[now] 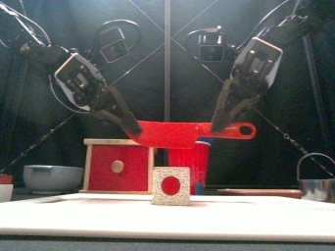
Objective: Cut the sushi into 4 pieces with the knife
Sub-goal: Cut the sushi into 4 pieces
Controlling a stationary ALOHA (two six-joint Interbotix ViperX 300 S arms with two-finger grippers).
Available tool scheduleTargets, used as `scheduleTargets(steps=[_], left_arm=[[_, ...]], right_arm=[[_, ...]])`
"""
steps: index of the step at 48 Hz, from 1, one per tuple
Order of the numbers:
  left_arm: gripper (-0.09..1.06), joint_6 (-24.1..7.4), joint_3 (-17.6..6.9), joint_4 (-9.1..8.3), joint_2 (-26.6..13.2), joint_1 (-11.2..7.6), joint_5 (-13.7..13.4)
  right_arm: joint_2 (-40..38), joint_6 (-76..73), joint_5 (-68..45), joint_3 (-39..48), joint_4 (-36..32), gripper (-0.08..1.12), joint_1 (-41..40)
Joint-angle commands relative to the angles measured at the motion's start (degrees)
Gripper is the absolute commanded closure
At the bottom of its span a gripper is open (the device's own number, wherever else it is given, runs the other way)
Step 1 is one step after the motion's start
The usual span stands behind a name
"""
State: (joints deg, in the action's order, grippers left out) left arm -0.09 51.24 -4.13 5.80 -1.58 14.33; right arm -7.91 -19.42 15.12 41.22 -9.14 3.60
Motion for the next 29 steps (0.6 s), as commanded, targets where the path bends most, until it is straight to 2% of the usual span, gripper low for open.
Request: scheduleTargets(steps=[1, 7, 12, 24, 29], left_arm=[[0.76, 0.00, -0.88, 1.23, -1.05, -0.53, 0.53], [0.76, 0.00, -0.97, 2.99, -2.90, -1.05, 0.53], [0.76, 0.00, -1.05, 3.78, -3.78, -1.49, 0.44], [0.76, 0.09, -0.88, 4.75, -4.31, -2.90, 0.53], [0.76, 0.09, -0.88, 5.10, -4.57, -2.90, 0.53]], right_arm=[[0.70, -0.09, 0.09, -1.05, 0.26, 0.87, 0.00], [2.29, 0.00, 0.09, -1.58, 0.18, 0.87, 0.18], [3.08, 0.00, 0.09, -1.67, 0.09, 0.87, 0.00], [3.78, -0.18, 0.09, -2.02, 0.35, 0.87, 0.18], [4.13, -0.18, 0.18, -2.11, 0.26, 0.87, 0.18]])
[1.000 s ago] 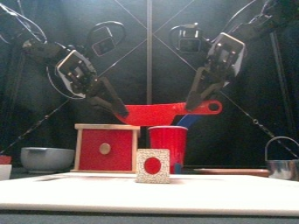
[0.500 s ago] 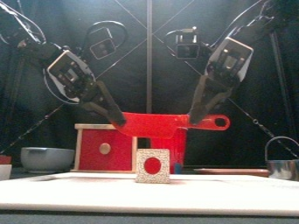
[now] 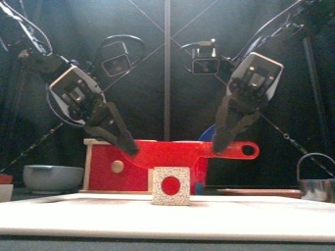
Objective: Cut the sushi into 4 pieces with the knife
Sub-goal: Cut the sushi into 4 pieces
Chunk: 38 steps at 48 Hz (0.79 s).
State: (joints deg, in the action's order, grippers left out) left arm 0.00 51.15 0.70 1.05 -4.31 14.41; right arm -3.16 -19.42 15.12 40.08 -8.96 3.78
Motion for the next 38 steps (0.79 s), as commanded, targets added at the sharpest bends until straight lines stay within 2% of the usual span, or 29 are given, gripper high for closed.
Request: scheduleTargets(steps=[1, 38], left_arm=[[0.76, 0.00, -0.79, 0.26, 0.09, -0.26, 0.35], [0.76, 0.09, -0.97, 2.11, -1.41, -2.02, 0.44]], right_arm=[[-0.44, -0.09, 0.09, -0.97, 0.18, 0.87, 0.00], [0.79, -0.09, 1.49, -2.64, 0.18, 0.87, 1.05]])
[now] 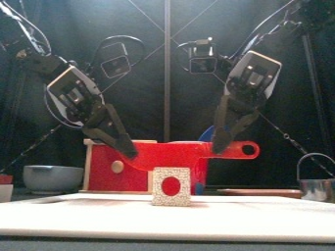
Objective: Cut the sushi into 4 pieces with the knife
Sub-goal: Cut the sushi into 4 pieces
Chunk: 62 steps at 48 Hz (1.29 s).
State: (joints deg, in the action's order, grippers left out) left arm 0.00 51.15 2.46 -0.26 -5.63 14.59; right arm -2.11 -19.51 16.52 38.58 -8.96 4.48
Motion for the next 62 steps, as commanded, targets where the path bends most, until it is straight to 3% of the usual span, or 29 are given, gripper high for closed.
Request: scheduleTargets(steps=[1, 34, 62], left_arm=[[0.76, 0.09, -0.97, 0.35, -0.09, -0.88, 0.26], [0.76, 0.09, -1.14, 0.70, -0.62, -1.67, 0.18], [0.76, 0.09, -2.37, 2.55, -8.09, -1.67, -0.97]], right_arm=[[-0.26, 0.00, 0.09, -1.14, 0.18, 0.87, 0.44], [0.44, 0.00, 0.44, -1.32, -0.09, 0.87, 0.97], [6.24, -0.09, 0.35, -0.70, 0.97, 0.87, 0.62]])
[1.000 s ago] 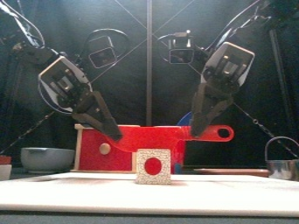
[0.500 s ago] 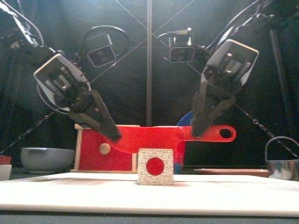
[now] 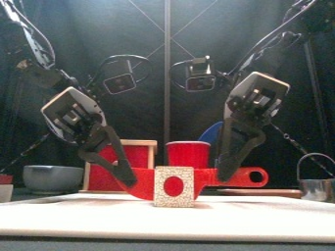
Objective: Cut the sushi into 4 pieces with the knife
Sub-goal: Cut the sushi into 4 pieces
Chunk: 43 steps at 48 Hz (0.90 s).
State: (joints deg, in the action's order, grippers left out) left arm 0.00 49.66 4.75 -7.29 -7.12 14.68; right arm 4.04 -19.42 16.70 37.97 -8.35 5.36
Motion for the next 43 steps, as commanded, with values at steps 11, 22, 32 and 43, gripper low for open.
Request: scheduleTargets(steps=[11, 22, 32, 43], left_arm=[[0.76, -0.18, -2.37, 0.26, -2.55, 0.26, -4.66], [0.76, -0.44, -3.34, -0.70, -2.20, 2.29, -5.89], [0.76, -0.44, -3.52, -3.16, -1.58, 4.83, -5.98], [0.76, -0.44, -3.43, -6.06, -0.26, 6.33, -5.98]], right_arm=[[0.18, -0.18, 0.18, 0.00, 0.26, 0.87, -0.35], [-0.26, -0.09, 0.44, -0.26, -0.97, 0.87, -2.46], [-1.23, -0.09, 2.72, -0.53, -2.29, 0.87, -3.69], [-2.29, -0.18, 3.16, -0.53, -2.99, 0.87, -4.57]])
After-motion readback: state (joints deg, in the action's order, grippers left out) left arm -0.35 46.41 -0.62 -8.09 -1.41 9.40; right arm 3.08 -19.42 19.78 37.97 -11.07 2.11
